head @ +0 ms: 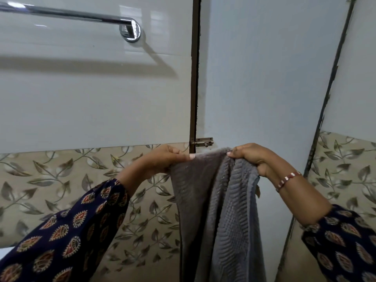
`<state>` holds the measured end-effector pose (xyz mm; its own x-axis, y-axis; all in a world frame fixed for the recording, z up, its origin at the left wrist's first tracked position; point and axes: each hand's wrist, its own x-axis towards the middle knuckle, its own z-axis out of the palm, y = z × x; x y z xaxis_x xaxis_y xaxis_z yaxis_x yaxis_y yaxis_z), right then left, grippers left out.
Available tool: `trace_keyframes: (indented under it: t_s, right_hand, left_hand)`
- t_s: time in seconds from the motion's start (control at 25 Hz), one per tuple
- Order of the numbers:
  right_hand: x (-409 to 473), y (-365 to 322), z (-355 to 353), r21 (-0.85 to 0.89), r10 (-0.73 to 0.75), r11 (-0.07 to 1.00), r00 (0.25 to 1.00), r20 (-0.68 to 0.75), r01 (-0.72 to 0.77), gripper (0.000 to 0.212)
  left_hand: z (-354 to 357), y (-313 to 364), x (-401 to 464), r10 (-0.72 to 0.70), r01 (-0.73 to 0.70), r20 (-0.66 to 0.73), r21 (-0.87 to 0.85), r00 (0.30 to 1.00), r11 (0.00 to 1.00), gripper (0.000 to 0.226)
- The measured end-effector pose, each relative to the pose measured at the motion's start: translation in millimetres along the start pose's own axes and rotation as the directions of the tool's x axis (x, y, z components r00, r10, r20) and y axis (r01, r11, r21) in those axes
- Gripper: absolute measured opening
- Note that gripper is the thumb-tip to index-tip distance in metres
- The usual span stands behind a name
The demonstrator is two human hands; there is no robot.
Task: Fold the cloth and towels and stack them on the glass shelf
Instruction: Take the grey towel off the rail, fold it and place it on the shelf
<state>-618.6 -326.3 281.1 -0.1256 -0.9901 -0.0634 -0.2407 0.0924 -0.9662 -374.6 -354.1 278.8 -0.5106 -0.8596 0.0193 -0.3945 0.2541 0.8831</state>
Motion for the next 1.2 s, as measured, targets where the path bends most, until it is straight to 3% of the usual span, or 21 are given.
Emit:
trace_keyframes:
  t_s: [0.16,0.2,0.28,0.36,0.52,0.6,0.84,0.96,1.08,1.2]
  right_hand:
    - [10,16,0,0.058,0.121,0.991,0.992,-0.039,-0.119,0.014]
    - [13,19,-3,0.085,0.138,0.988,0.988,-0.067,-0.132,0.015]
    - [10,19,-10,0.162,0.182,0.973,0.977,-0.109,-0.164,0.014]
    - [5,17,-18,0.229,0.220,0.955,0.968,-0.117,-0.190,0.016]
    - [-4,10,-7,0.357,0.161,0.928,0.979,-0.121,-0.109,0.015]
    - [-9,-1,7,0.382,0.084,0.923,0.994,-0.073,-0.050,0.018]
    - [-19,-23,25,0.477,-0.031,0.876,0.996,-0.088,0.070,0.017]
    - [-20,-23,28,0.507,-0.030,0.858,0.994,-0.108,0.081,0.018]
    - [-21,-23,36,0.503,-0.074,0.859,0.995,-0.064,0.096,0.021]
    - [-26,-27,46,0.494,-0.144,0.860,0.990,-0.013,0.132,0.021]
  left_hand:
    - [14,5,5,0.029,-0.053,-0.070,-0.381,0.997,0.923,0.026]
    - [18,9,4,0.060,-0.071,-0.040,-0.380,0.997,0.922,0.021]
    - [23,13,3,0.060,-0.051,0.052,-0.160,0.997,0.986,0.014]
    - [28,14,3,0.053,-0.052,0.035,-0.016,0.998,0.999,0.016]
    - [43,32,14,0.008,-0.059,-0.134,-0.374,0.991,0.926,0.018]
    - [56,45,19,0.021,-0.095,-0.183,-0.411,0.983,0.907,0.015]
    - [72,62,11,0.234,-0.287,-0.363,-0.099,0.902,0.953,0.020]
    - [72,61,0,0.330,-0.298,-0.309,0.146,0.892,0.943,0.026]
    - [69,57,-2,0.417,-0.269,-0.278,0.444,0.865,0.855,0.031]
    - [63,49,-1,0.398,-0.176,-0.354,0.519,0.846,0.836,0.024]
